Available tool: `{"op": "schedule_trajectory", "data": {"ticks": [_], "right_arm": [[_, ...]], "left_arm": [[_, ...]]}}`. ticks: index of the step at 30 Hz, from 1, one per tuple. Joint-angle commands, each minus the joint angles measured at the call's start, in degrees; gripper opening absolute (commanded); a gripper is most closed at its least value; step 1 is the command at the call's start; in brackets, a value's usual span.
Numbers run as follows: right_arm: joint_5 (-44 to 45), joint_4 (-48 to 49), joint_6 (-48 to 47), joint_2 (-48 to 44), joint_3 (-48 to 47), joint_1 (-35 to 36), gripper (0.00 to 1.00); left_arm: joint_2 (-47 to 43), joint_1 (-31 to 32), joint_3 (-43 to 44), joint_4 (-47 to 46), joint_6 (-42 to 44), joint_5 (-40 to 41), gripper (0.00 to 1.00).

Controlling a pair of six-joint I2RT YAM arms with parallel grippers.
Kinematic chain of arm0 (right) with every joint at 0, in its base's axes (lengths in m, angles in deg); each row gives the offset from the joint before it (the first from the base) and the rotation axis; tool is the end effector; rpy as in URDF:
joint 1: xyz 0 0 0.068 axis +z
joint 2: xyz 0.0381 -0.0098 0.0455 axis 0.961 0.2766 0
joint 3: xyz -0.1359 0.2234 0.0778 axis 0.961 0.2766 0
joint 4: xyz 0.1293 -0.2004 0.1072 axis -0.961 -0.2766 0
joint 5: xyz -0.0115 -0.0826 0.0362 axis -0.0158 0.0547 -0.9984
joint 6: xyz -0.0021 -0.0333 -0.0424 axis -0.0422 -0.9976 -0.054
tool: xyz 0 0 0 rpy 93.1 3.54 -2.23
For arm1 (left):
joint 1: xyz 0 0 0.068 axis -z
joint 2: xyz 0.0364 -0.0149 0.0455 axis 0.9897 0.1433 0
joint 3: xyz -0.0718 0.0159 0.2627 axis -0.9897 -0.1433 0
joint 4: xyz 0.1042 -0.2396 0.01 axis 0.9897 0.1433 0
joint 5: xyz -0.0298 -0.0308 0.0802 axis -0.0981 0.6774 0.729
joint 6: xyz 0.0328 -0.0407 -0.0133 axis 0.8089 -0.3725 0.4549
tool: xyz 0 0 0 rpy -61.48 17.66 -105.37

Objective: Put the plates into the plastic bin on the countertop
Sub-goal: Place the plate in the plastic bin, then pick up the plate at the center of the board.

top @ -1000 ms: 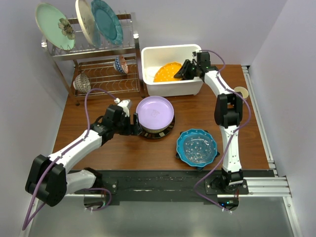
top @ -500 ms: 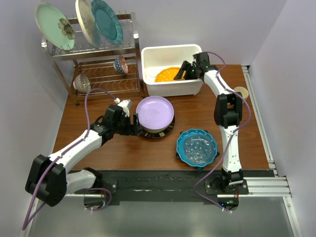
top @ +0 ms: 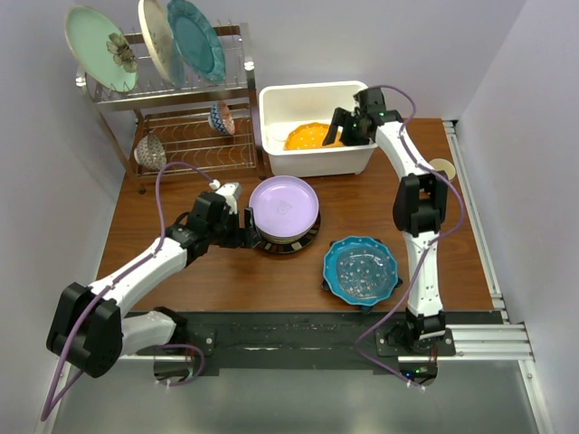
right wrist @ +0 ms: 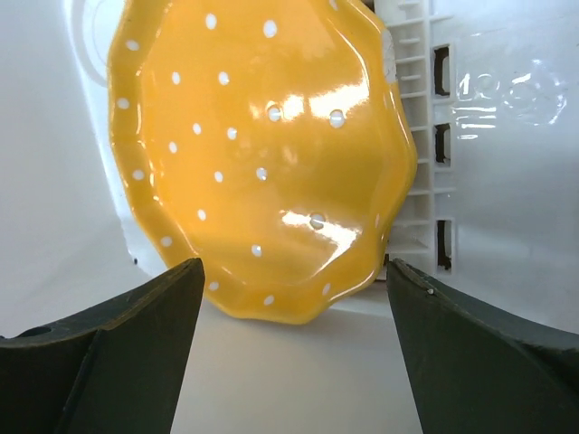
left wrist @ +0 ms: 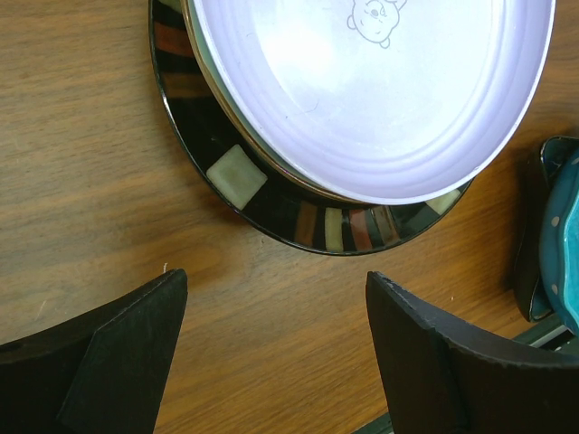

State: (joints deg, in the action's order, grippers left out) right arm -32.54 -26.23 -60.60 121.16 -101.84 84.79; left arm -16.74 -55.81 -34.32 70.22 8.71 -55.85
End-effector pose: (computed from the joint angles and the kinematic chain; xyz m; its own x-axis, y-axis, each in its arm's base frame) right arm 0.5282 0.1101 0.2330 -0.8130 0.2908 -0.5044 0.0311 0.8867 0.4612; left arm 0.2143 -0.1095 0.2142 -0.7955 -0.1018 -0.5974 0.1838 0.8988 -0.3980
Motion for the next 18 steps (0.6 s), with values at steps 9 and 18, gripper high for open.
{"op": "schedule_trajectory", "data": {"ticks": [9,18], "right_arm": [[3.2,1.5,-3.3,-16.8,2.3,-0.4,0.87],[1.6,4.3,-3.7,-26.6,9.6,-0.4,0.87]], "left_arm": [[-1.0,0.3,2.5,0.9,1.4,1.4,0.84],[-1.5,0.3,3.0,1.9,1.3,2.3,0.84]]}}
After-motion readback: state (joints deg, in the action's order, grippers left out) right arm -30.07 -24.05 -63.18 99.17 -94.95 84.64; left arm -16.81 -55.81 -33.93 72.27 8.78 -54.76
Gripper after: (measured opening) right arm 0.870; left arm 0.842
